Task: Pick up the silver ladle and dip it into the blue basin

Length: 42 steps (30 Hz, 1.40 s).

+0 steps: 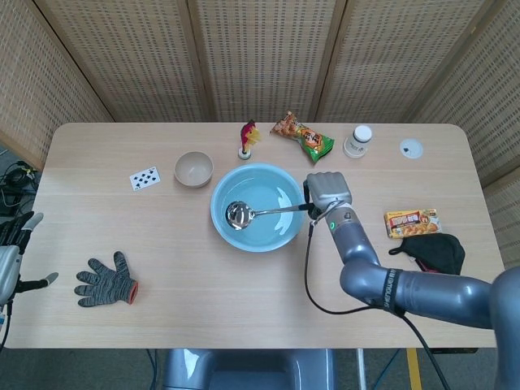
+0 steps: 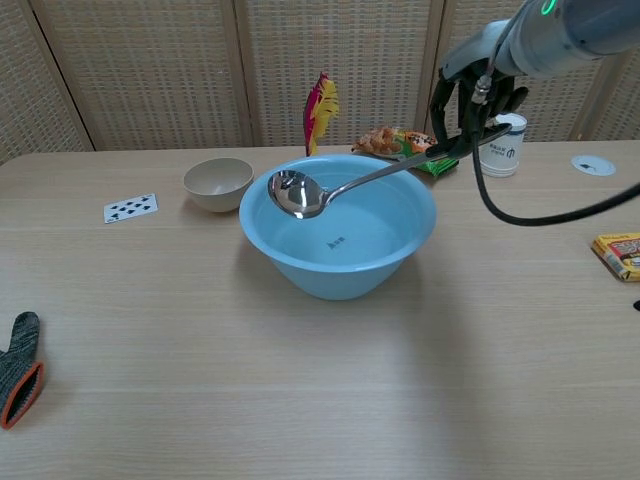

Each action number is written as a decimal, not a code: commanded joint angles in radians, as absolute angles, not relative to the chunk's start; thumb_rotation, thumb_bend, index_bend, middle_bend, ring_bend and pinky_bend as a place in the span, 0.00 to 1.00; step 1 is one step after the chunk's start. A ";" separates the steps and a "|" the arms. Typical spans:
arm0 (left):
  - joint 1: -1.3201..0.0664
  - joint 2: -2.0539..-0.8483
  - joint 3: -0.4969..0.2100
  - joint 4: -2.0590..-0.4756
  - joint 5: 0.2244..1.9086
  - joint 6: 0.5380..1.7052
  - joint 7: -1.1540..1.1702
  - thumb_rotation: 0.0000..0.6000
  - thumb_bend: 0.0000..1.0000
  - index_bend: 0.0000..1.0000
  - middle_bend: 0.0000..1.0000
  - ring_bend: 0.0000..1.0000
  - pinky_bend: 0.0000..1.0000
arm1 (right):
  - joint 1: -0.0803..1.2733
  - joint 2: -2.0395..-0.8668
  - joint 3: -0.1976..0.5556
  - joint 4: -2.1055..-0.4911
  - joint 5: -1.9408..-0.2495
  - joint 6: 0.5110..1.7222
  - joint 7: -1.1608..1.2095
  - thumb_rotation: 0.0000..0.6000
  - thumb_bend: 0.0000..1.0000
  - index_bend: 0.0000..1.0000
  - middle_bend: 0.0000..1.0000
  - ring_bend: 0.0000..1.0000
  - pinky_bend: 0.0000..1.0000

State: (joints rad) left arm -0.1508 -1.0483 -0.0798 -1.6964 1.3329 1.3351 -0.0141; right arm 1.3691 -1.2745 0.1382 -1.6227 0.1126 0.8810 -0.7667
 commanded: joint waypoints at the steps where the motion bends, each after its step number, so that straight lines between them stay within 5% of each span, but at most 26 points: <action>1: -0.152 -1.048 -0.083 -1.694 1.325 1.332 -0.016 1.00 0.00 0.00 0.00 0.00 0.00 | 1.430 -1.402 0.115 -1.456 0.171 0.927 -0.870 1.00 0.85 0.84 1.00 1.00 1.00; 10: -0.159 -1.049 -0.088 -1.682 1.302 1.312 -0.020 1.00 0.00 0.00 0.00 0.00 0.00 | 1.393 -1.523 0.086 -1.288 0.074 0.955 -0.933 1.00 0.85 0.85 1.00 1.00 1.00; 27: -0.159 -1.049 -0.087 -1.673 1.324 1.323 -0.042 1.00 0.00 0.00 0.00 0.00 0.00 | 1.313 -1.742 -0.035 -1.055 -0.371 1.112 -1.086 1.00 0.85 0.88 1.00 1.00 1.00; 42: -0.160 -1.052 -0.083 -1.670 1.330 1.325 -0.035 1.00 0.00 0.00 0.00 0.00 0.00 | 1.252 -1.761 -0.003 -1.086 -0.382 1.122 -1.308 1.00 0.85 0.88 1.00 1.00 1.00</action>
State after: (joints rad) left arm -0.1600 -1.0514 -0.0833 -1.6703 1.3304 1.3244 -0.0354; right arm 1.2611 -1.7662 -0.0105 -1.0683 -0.3849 1.1158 -1.2885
